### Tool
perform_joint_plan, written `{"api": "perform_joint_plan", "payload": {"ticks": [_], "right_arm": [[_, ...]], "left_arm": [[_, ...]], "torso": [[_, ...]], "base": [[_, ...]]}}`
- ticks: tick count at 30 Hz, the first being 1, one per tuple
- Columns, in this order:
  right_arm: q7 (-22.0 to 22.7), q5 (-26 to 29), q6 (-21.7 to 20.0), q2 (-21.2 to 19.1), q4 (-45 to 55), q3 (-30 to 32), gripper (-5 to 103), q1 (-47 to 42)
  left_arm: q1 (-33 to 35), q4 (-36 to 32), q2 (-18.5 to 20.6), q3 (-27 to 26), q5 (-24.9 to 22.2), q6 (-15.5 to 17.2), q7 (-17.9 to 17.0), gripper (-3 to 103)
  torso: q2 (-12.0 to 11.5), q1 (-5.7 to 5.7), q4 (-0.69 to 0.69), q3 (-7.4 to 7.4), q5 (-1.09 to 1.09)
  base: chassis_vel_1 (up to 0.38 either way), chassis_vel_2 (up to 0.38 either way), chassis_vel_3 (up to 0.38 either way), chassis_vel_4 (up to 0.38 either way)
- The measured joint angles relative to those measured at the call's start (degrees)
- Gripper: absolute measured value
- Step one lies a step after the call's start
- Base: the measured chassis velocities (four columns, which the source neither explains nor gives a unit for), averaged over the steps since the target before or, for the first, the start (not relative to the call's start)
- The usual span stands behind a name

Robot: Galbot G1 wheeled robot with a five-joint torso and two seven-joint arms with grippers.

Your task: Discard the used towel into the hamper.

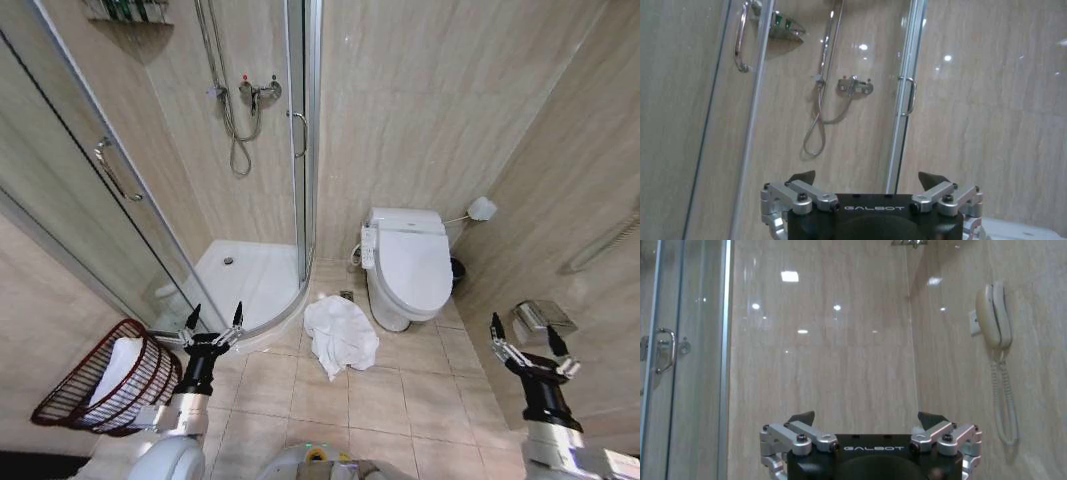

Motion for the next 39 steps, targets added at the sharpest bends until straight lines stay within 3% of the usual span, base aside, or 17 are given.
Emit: {"api": "perform_joint_plan", "payload": {"ticks": [14,26,39], "right_arm": [[-0.6,-1.2,-0.1,0.1,-2.0,-2.6,100,0.4],[-1.1,-0.3,-2.3,-0.8,-2.5,-2.0,100,1.1],[-1.7,0.5,-1.2,-1.9,-3.0,-1.0,100,2.0]], "left_arm": [[0.0,0.0,0.0,0.0,0.0,0.0,0.0,100],[0.0,0.0,0.0,0.0,0.0,0.0,0.0,100],[0.0,0.0,0.0,0.0,0.0,0.0,0.0,100]], "torso": [[-4.0,-1.82,0.0,-2.16,-0.01],[-7.3,-3.32,0.0,-3.96,-0.01],[-10.5,-4.8,0.0,-5.7,-0.01]], "base": [[0.0,0.0,0.0,0.0],[0.0,0.0,0.0,0.0],[0.0,0.0,0.0,0.0]]}}
